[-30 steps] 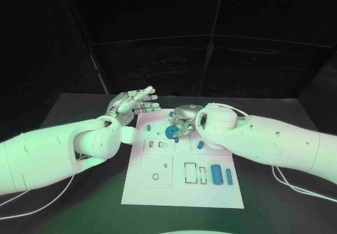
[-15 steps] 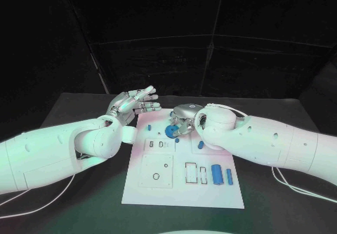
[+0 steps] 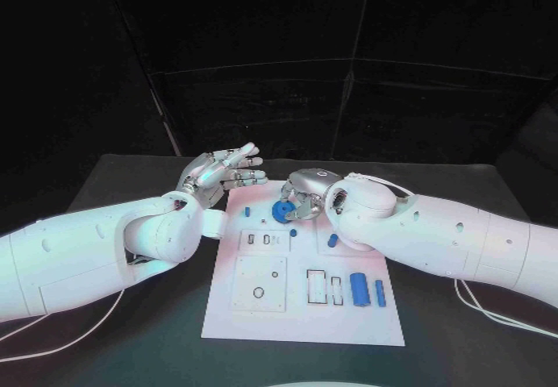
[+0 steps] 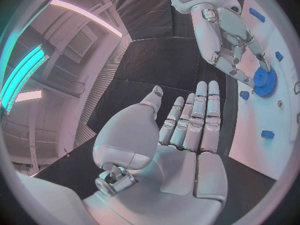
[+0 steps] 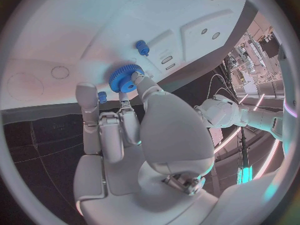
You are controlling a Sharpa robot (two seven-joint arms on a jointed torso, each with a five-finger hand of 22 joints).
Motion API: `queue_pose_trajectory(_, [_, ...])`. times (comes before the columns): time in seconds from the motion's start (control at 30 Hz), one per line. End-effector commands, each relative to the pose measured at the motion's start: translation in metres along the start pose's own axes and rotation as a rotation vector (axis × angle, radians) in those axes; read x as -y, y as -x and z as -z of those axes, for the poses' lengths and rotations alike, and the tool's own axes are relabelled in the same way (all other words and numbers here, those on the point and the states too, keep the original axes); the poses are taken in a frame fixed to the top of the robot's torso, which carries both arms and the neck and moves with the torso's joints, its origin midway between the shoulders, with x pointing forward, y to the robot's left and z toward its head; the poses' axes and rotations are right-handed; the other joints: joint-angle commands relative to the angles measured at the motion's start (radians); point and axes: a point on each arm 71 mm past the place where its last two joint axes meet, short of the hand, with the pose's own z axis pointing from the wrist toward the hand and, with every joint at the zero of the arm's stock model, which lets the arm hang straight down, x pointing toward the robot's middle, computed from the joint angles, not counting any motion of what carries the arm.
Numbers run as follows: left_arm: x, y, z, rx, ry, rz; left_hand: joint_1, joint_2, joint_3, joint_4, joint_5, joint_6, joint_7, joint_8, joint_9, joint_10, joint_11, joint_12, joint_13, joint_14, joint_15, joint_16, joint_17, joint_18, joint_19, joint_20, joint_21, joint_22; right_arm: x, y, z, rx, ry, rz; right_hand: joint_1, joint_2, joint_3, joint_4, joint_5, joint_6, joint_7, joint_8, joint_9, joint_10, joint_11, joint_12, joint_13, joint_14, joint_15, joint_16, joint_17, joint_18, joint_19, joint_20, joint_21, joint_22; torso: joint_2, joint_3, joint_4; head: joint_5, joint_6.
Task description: Assemble the parts on the task board
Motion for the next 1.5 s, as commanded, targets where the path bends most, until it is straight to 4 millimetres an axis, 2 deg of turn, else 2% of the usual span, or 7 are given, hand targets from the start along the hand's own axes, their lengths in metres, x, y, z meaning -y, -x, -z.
queue_pose_trajectory(0.03, [0.002,-0.002,0.0,-0.015,-0.009,0.004,0.006,0.001,0.0,-0.006,0.006,-0.005,0.05,-0.005,-0.001,-0.008,0.002,-0.006,-0.001,0.007,-0.001,-0.006,-0.001,0.012,0.009,0.0,-0.005,-0.001,-0.003,0.006,0.002,0.068,0.029,-0.031,-0.011,0.001,0.008,0.002,0.005,0.017,-0.013,0.007,0.003,0.008,0.001,0.006,0.024,0.085,-0.005,0.006,0.17,-0.013,0.006,-0.001,0.005,0.001,0.001,0.0006,-0.0005,0.002,0.0])
queue_pose_trajectory(0.27, [0.002,-0.001,0.0,-0.014,-0.009,0.003,0.006,0.001,0.0,-0.006,0.006,-0.005,0.05,-0.005,-0.001,-0.008,0.002,-0.006,-0.001,0.007,-0.001,-0.006,-0.001,0.012,0.009,0.0,-0.005,-0.001,-0.003,0.008,0.005,0.083,0.034,-0.043,-0.016,-0.002,0.011,0.003,0.007,0.016,-0.012,0.005,0.002,0.008,0.001,0.005,0.024,0.085,-0.005,0.006,0.172,-0.013,0.006,-0.001,0.006,0.001,0.0,-0.0005,-0.0005,0.0,0.0])
queue_pose_trajectory(0.57, [0.001,-0.002,-0.001,-0.016,-0.009,0.004,0.005,0.002,0.0,-0.007,0.006,-0.005,0.049,-0.005,-0.001,-0.007,0.001,-0.006,-0.001,0.008,-0.001,-0.007,-0.001,0.012,0.011,0.0,-0.007,-0.003,0.004,0.007,-0.004,0.089,-0.004,-0.04,-0.022,-0.005,0.013,0.004,0.007,0.014,-0.011,0.003,0.0,0.007,0.002,0.004,0.022,0.087,-0.005,0.008,0.177,-0.013,0.007,-0.002,0.006,0.002,0.0,-0.0012,0.0002,-0.005,0.001])
queue_pose_trajectory(0.7, [0.001,-0.002,-0.001,-0.015,-0.01,0.003,0.004,0.003,0.0,-0.007,0.006,-0.004,0.049,-0.005,-0.001,-0.007,0.001,-0.006,-0.001,0.008,-0.001,-0.008,-0.002,0.012,0.012,0.0,-0.009,-0.004,0.006,0.006,-0.009,0.074,-0.017,-0.033,-0.027,-0.007,0.015,0.006,0.007,0.012,-0.011,0.001,-0.001,0.006,0.002,0.003,0.021,0.087,-0.005,0.008,0.179,-0.014,0.008,-0.002,0.007,0.003,0.001,0.0005,0.0003,-0.003,0.001])
queue_pose_trajectory(0.93, [0.001,-0.002,-0.001,-0.014,-0.01,0.003,0.004,0.003,0.0,-0.007,0.006,-0.004,0.049,-0.005,-0.001,-0.007,0.001,-0.006,-0.001,0.008,-0.001,-0.008,-0.002,0.012,0.012,0.0,-0.009,-0.004,0.007,0.003,-0.015,0.047,-0.029,-0.024,-0.036,-0.011,0.018,0.008,0.004,0.008,-0.009,-0.003,-0.003,0.004,0.004,0.001,0.019,0.087,-0.004,0.008,0.178,-0.014,0.008,-0.001,0.006,0.001,0.001,0.0001,0.0016,-0.003,0.0])
queue_pose_trajectory(1.3, [0.001,-0.002,-0.002,-0.016,-0.009,0.003,0.004,0.003,0.0,-0.007,0.006,-0.004,0.049,-0.005,-0.001,-0.007,0.001,-0.006,-0.001,0.008,-0.001,-0.008,-0.002,0.012,0.012,0.0,-0.009,-0.004,0.005,0.001,-0.02,0.035,-0.044,-0.02,-0.042,-0.015,0.022,0.009,-0.004,0.002,-0.007,-0.008,-0.006,0.003,0.006,-0.001,0.018,0.086,-0.003,0.008,0.177,-0.014,0.007,0.0,0.005,0.0,0.001,0.0008,-0.0007,-0.001,-0.001])
queue_pose_trajectory(1.5, [0.001,-0.002,-0.002,-0.016,-0.009,0.003,0.004,0.003,0.0,-0.007,0.006,-0.004,0.049,-0.005,-0.001,-0.007,0.001,-0.006,-0.001,0.008,-0.001,-0.008,-0.002,0.012,0.012,0.0,-0.009,-0.004,0.006,0.0,-0.021,0.023,-0.063,-0.009,-0.054,-0.025,0.029,0.01,-0.023,-0.031,0.005,-0.03,-0.014,-0.014,0.015,-0.015,-0.002,0.085,0.005,0.006,0.17,-0.013,0.002,0.005,-0.001,-0.009,0.001,0.0006,0.0009,0.0,-0.004])
